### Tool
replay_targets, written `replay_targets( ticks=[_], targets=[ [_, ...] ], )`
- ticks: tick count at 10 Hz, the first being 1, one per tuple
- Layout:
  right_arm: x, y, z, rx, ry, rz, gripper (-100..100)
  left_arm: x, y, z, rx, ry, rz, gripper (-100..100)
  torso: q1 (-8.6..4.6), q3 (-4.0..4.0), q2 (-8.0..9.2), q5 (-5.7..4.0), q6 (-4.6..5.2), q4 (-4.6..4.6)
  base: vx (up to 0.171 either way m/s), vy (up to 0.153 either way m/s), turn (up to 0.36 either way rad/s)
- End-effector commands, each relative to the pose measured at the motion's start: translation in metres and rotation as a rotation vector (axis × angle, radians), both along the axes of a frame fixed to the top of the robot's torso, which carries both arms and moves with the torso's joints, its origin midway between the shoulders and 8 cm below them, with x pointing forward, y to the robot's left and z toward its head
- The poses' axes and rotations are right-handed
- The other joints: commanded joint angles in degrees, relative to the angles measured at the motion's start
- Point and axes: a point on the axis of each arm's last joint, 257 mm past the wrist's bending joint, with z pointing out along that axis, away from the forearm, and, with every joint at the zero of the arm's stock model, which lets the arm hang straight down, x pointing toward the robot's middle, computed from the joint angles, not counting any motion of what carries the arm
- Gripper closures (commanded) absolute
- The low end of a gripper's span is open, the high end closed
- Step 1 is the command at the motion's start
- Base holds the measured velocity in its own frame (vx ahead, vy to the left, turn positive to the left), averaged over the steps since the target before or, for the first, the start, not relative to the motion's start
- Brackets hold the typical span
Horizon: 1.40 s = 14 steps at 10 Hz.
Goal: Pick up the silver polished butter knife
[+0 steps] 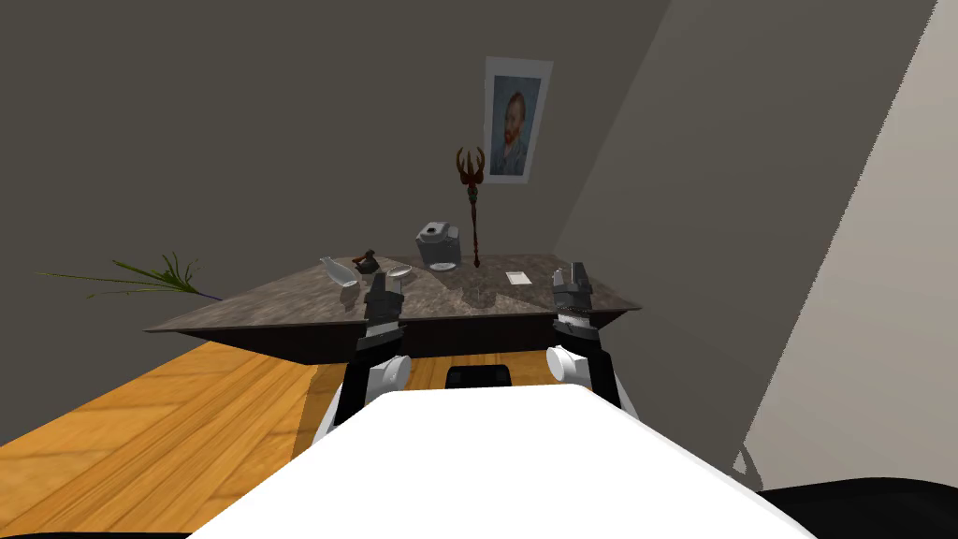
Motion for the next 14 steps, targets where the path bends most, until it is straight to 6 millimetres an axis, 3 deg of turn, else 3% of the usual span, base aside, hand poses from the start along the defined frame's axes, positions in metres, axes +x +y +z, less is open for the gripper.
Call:
replay_targets(
  ticks=[1,6,14],
  targets=[
    [0.0,0.0,0.0,0.0,0.0,0.0,0,0.006,-0.007,-0.003,0.041,0.02,-0.03,-100,0.0,0.0,0.0,0.0,0.0,0.0,0.0,-0.01,-0.036],
    [0.0,0.0,0.0,0.0,0.0,0.0,0,0.026,-0.026,-0.017,0.142,0.082,-0.098,-100,-0.1,0.0,0.0,-0.02,0.01,0.0,-0.002,-0.021,-0.041],
    [0.0,0.0,0.0,0.0,0.0,0.0,0,0.099,-0.072,-0.083,0.422,0.303,-0.207,-100,-0.25,-0.03,-0.06,-0.06,0.01,-0.02,0.004,-0.053,-0.103]
  ],
)
